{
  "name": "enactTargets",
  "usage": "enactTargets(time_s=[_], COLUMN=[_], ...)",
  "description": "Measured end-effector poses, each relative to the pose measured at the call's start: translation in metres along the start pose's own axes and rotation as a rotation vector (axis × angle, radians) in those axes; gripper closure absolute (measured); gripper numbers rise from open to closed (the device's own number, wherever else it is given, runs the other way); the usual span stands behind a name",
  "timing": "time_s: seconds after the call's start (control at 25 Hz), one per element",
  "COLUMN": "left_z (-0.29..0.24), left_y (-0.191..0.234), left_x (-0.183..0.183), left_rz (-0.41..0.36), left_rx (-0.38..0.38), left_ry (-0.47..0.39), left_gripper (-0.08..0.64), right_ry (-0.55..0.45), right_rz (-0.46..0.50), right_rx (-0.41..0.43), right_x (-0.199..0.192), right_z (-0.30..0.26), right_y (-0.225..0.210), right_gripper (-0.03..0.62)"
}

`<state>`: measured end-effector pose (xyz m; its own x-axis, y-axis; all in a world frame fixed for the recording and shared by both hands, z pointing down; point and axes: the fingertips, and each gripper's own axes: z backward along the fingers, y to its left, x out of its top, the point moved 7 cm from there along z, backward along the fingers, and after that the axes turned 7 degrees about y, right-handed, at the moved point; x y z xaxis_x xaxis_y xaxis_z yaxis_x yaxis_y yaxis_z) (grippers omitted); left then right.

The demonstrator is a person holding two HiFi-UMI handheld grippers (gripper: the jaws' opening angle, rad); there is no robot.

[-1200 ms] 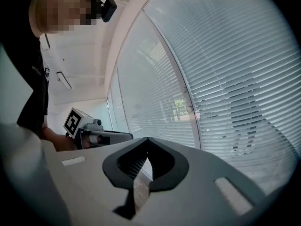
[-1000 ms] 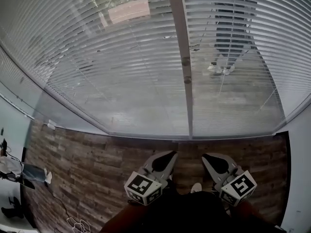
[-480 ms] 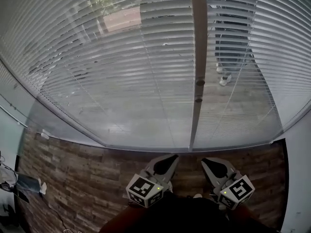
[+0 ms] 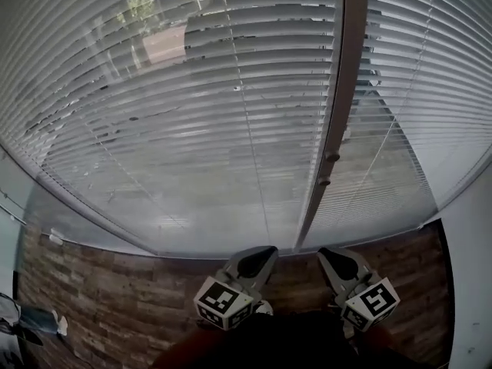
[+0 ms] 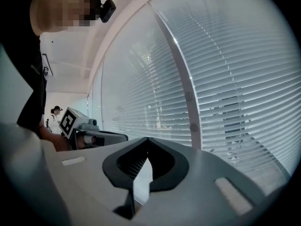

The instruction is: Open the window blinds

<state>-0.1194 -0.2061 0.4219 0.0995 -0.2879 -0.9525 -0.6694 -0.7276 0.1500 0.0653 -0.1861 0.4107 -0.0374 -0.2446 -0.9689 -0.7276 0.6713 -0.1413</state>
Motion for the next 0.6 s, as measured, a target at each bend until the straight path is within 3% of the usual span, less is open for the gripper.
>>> enactTargets(time_s=[0.24,0.4,0.6], left_z=[0.003,0.001,-0.01], left_y=[0.029,0.036,0.037], left_x=[0.015,0.019,0.018], left_rz=[0.008,0.019,0.049], left_rx=[-0.048,-0.053,-0.02], left_ry=[0.015,-0.009,-0.036], left_gripper=[0.559,0.558,0.558], right_ry=[-0.015,-0.026,-0.011], right_rz=[0.079,0.12,0.261], right_rx=[-0.125,-0.139,-0.179], right_x=[0.035,0.056,0.083], right_z=[-0.021,-0.03,-0.037], right_y=[-0.007,-0.02,-0.054], right_gripper=[0.565,0.565,0.543])
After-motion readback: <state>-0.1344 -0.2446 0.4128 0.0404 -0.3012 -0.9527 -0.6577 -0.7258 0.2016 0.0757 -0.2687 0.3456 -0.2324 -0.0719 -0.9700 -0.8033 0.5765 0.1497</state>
